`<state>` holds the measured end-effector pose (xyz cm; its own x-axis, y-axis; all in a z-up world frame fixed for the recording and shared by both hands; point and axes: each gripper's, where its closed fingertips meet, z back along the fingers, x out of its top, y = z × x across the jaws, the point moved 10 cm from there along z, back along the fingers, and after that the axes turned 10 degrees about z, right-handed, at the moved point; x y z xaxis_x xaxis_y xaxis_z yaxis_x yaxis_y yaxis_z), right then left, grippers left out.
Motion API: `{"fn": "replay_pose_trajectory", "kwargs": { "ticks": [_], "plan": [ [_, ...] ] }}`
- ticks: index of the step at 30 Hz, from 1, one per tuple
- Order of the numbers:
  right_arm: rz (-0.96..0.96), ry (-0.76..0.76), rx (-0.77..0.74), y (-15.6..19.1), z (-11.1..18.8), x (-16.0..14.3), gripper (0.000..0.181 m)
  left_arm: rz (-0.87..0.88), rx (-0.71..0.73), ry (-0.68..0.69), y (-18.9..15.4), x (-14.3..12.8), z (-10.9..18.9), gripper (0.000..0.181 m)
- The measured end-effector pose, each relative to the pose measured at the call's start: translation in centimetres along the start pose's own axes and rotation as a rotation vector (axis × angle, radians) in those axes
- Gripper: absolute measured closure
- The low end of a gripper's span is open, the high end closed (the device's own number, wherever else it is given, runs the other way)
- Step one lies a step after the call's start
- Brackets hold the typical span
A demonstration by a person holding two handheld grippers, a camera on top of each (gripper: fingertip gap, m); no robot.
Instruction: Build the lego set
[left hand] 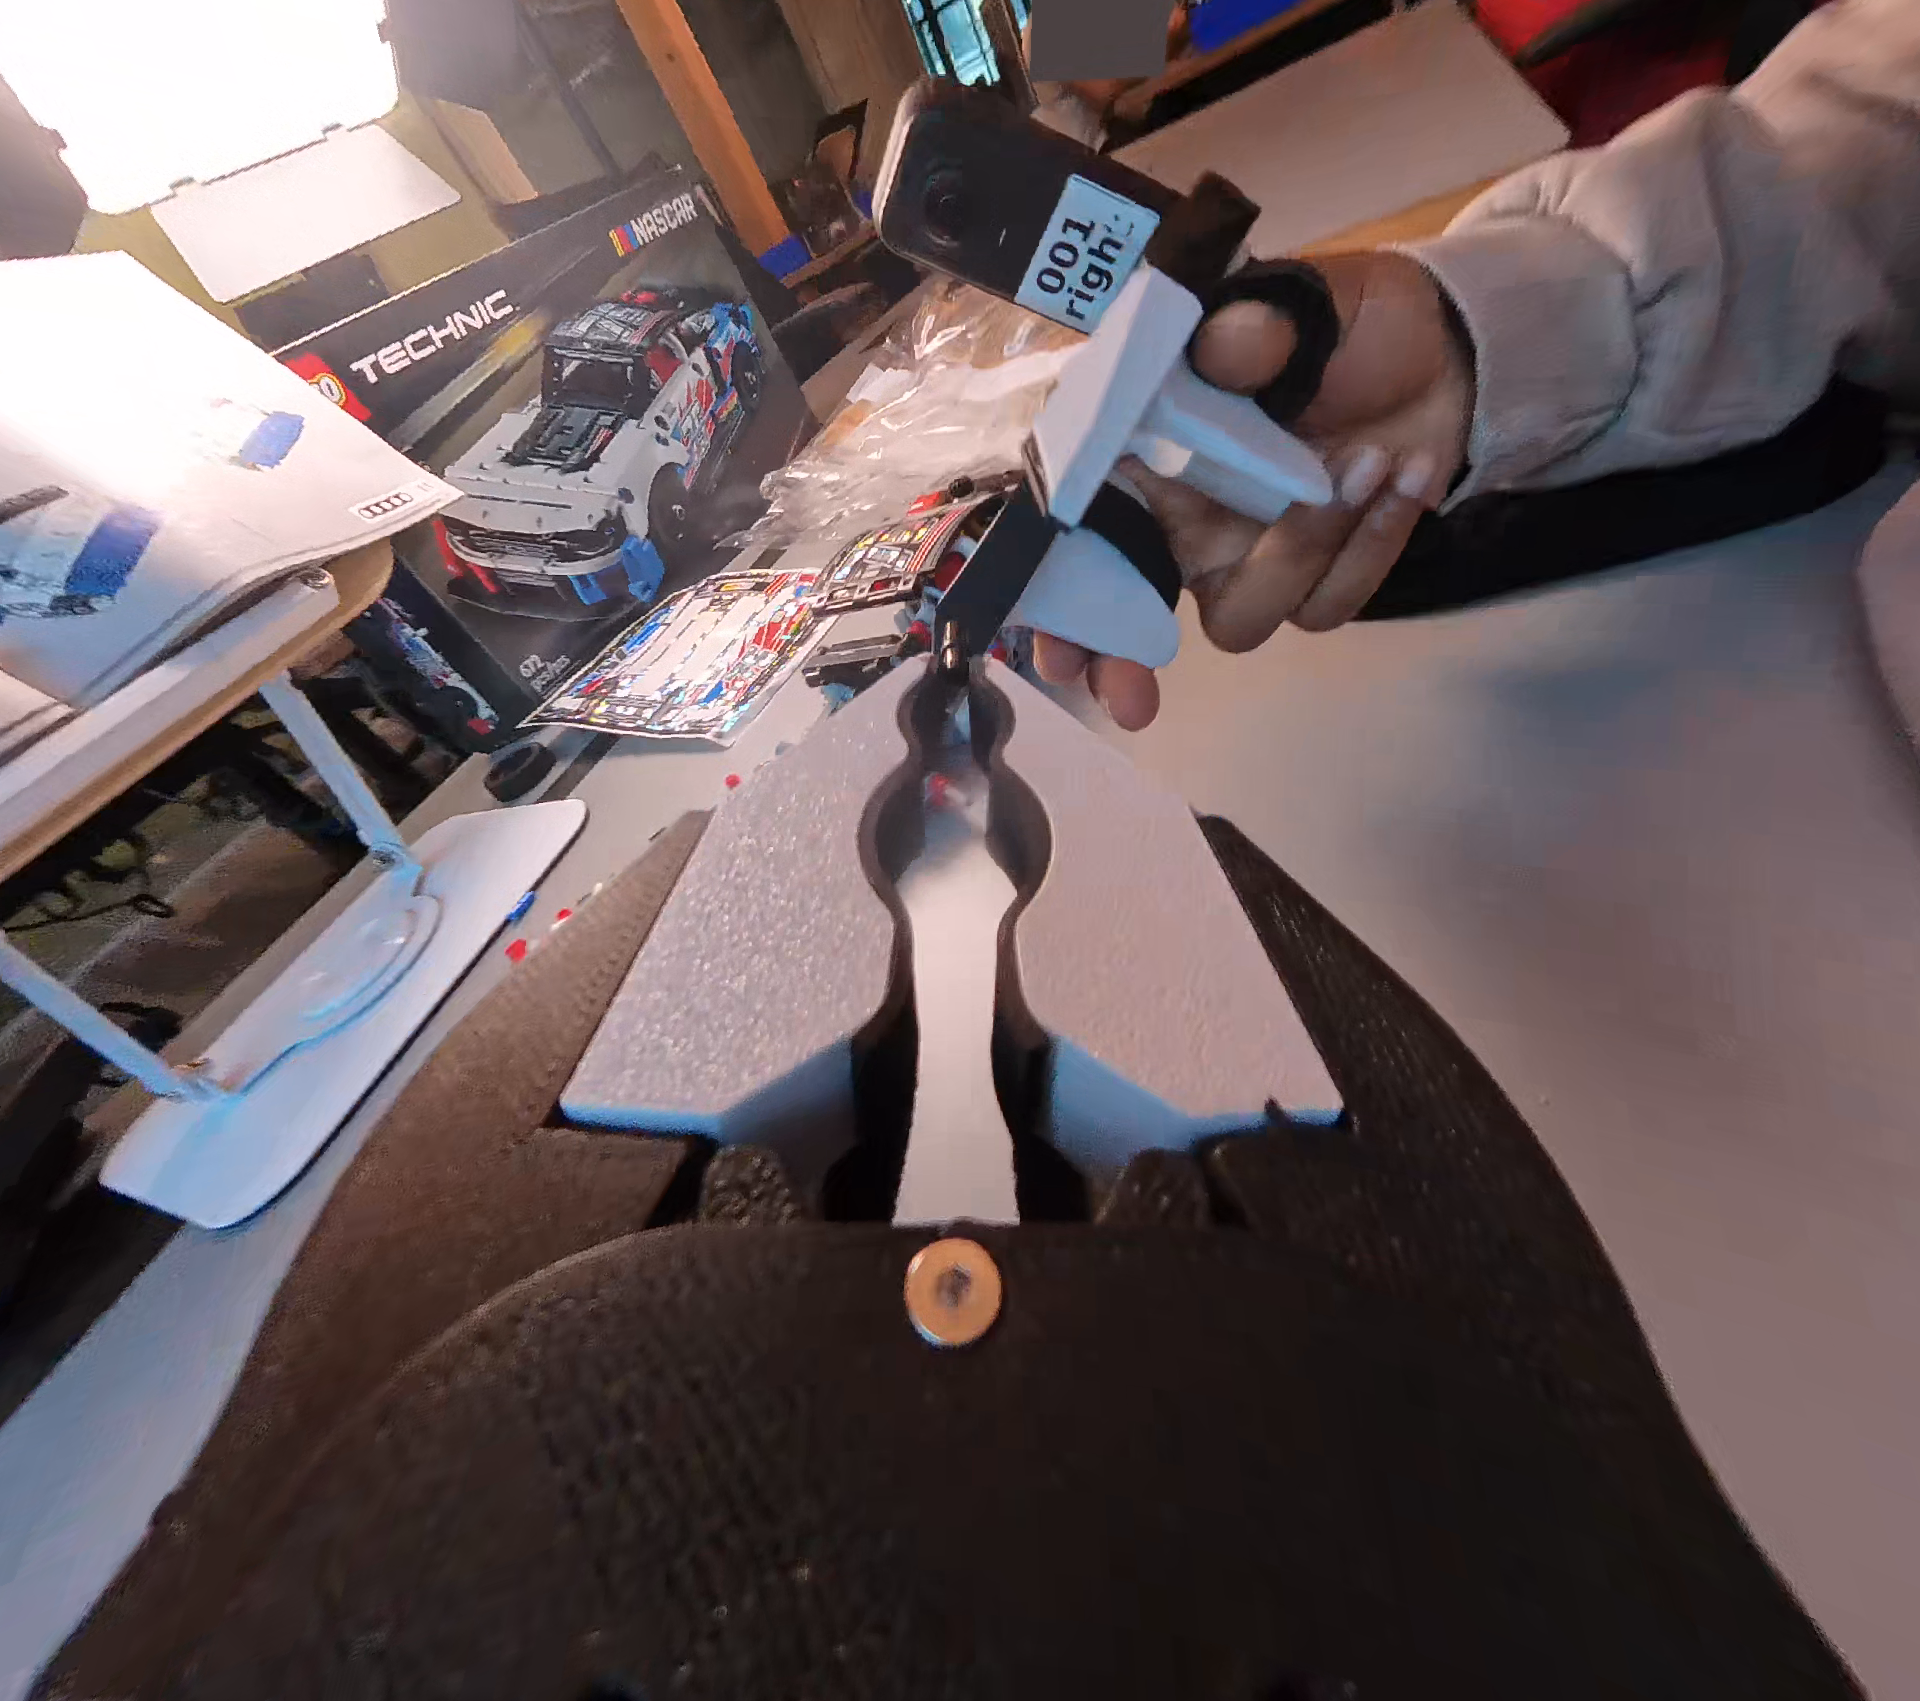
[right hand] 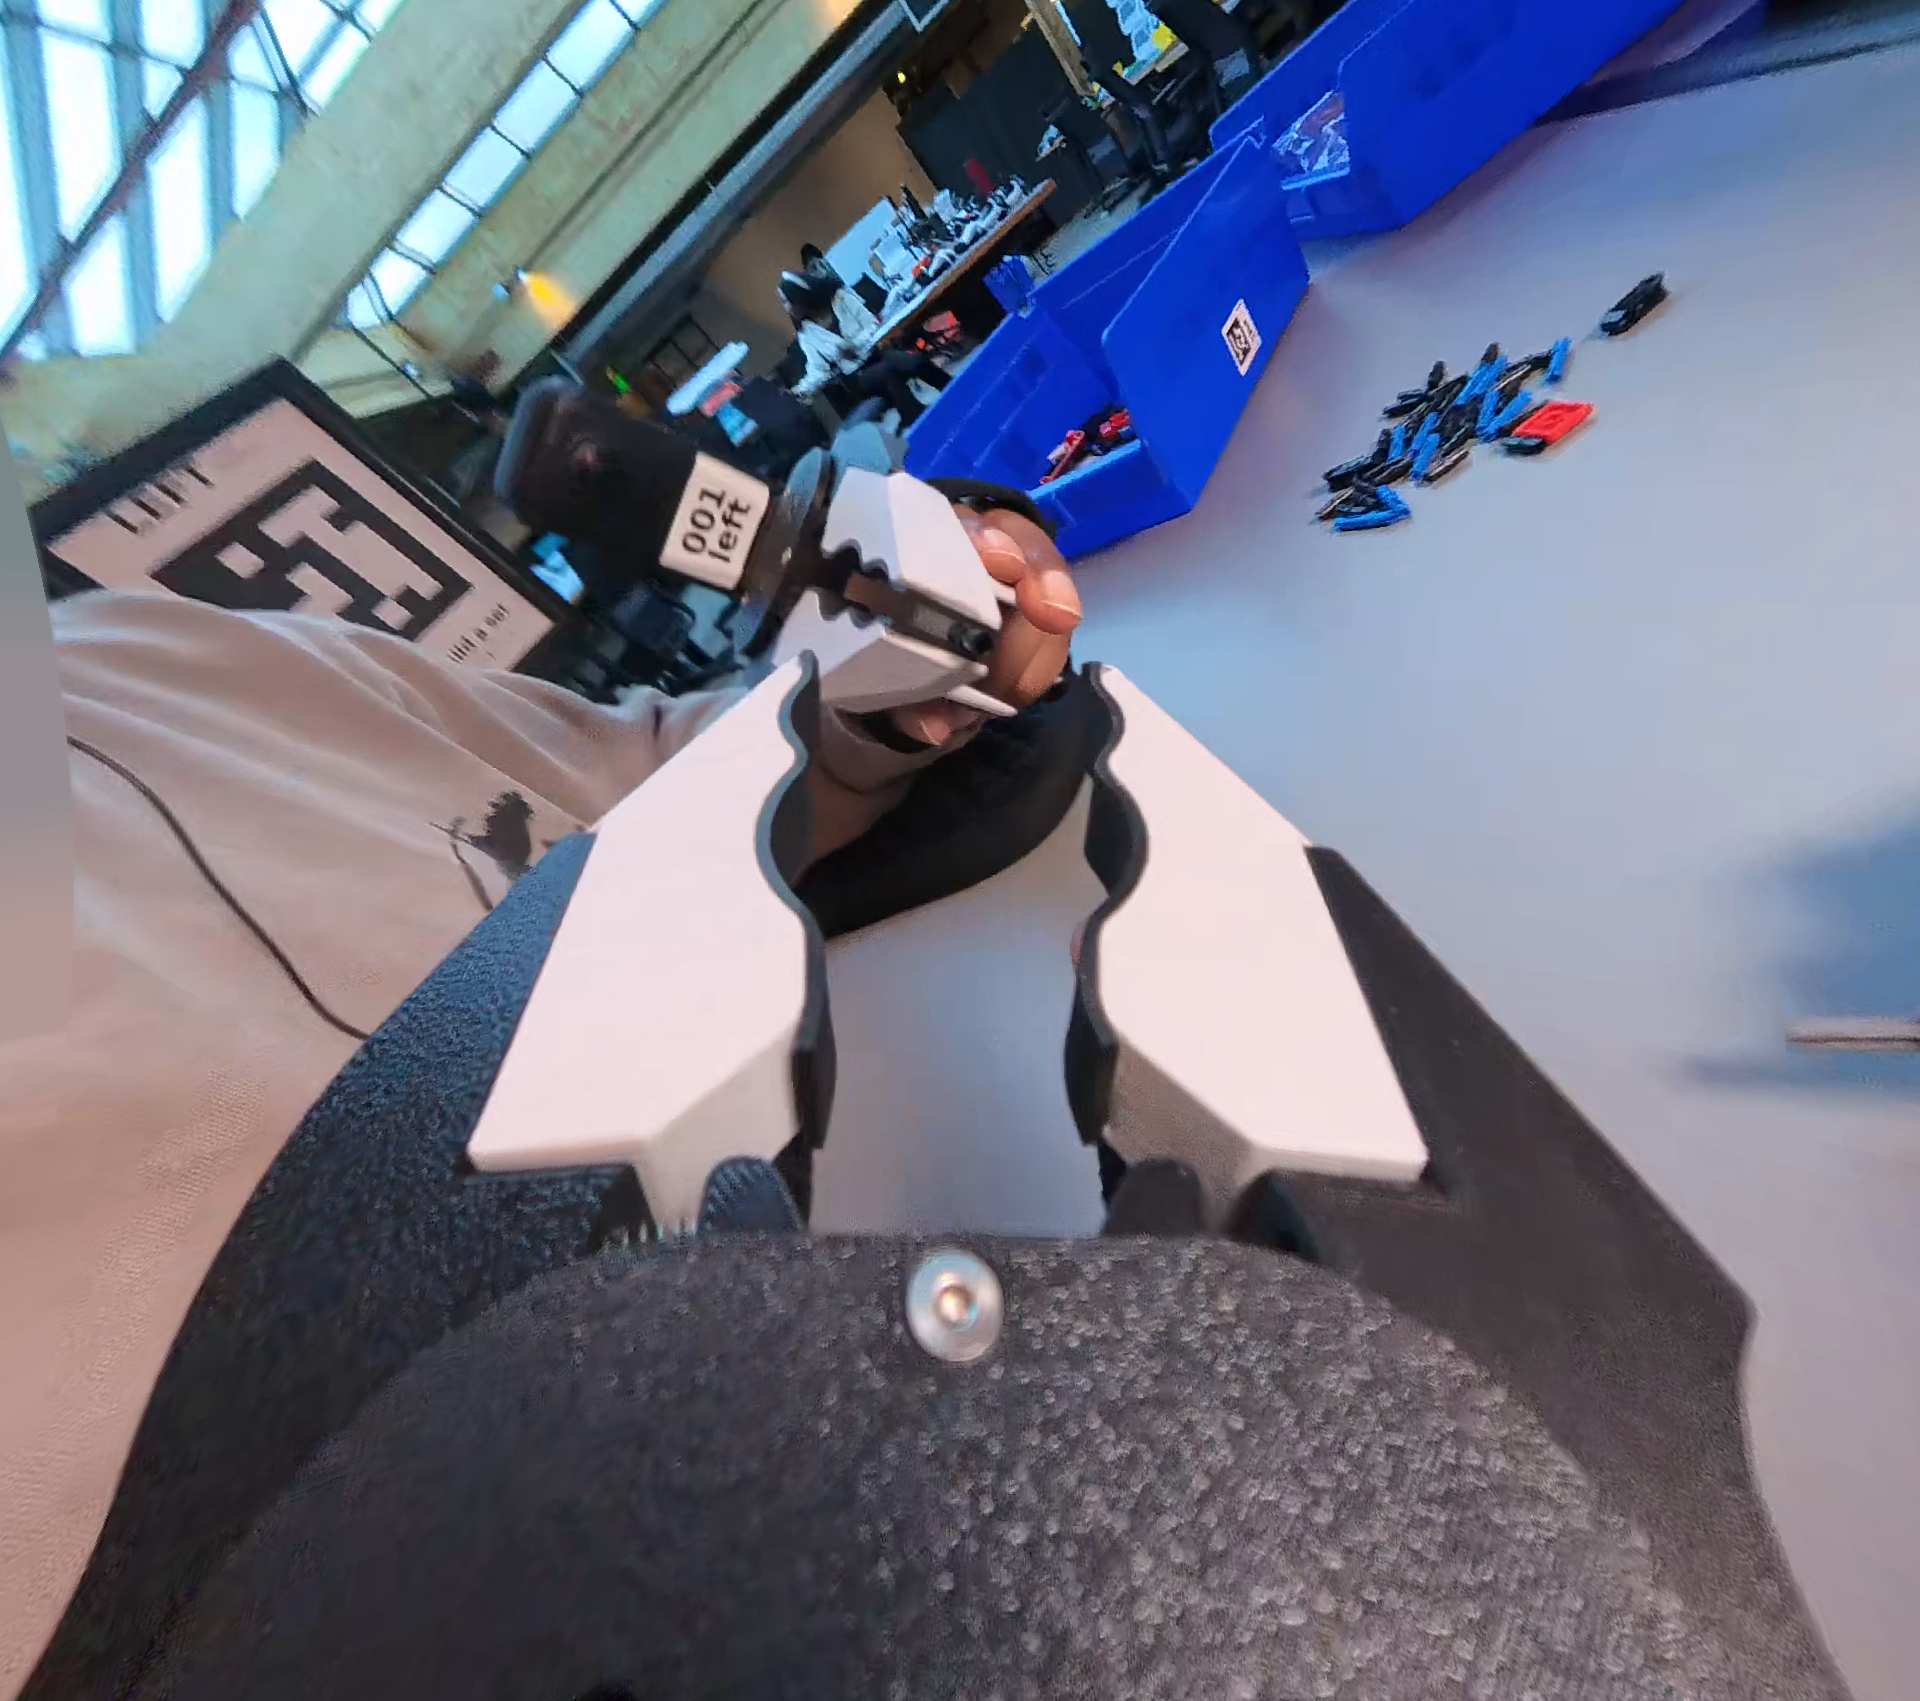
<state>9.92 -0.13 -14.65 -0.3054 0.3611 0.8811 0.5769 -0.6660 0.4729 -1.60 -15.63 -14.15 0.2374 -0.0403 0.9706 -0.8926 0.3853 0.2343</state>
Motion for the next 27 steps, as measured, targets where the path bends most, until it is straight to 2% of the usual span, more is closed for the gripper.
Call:
{"fn": "replay_pose_trajectory", "kwargs": {
  "ticks": [1, 3, 13, 19, 23, 27],
  "plan": [
    [0.035, 0.015, -0.016, -0.1, 0.1, 0.1, 0.139, 0.022, -0.014, -0.012, 0.2, 0.0, 0.1, 0.180],
    [0.046, 0.022, -0.001, -0.5, 0.5, 0.3, 0.151, 0.041, -0.051, -0.024, 0.1, 0.0, 0.2, 0.180],
    [0.042, 0.063, 0.071, 0.2, -0.6, -0.4, 0.174, 0.014, -0.094, -0.008, -0.7, 0.0, -0.1, 0.180],
    [0.024, 0.049, 0.088, 0.1, -0.6, -0.3, 0.170, 0.002, -0.092, -0.004, -0.7, 0.0, 0.0, 0.180],
    [0.022, 0.039, 0.079, 0.0, -0.4, -0.3, 0.178, -0.002, -0.090, -0.003, -0.7, 0.0, 0.0, 0.180],
    [0.030, 0.035, 0.079, 0.1, -0.5, -0.3, 0.179, -0.015, -0.085, 0.001, -0.7, 0.0, 0.0, 0.180]
  ]
}}
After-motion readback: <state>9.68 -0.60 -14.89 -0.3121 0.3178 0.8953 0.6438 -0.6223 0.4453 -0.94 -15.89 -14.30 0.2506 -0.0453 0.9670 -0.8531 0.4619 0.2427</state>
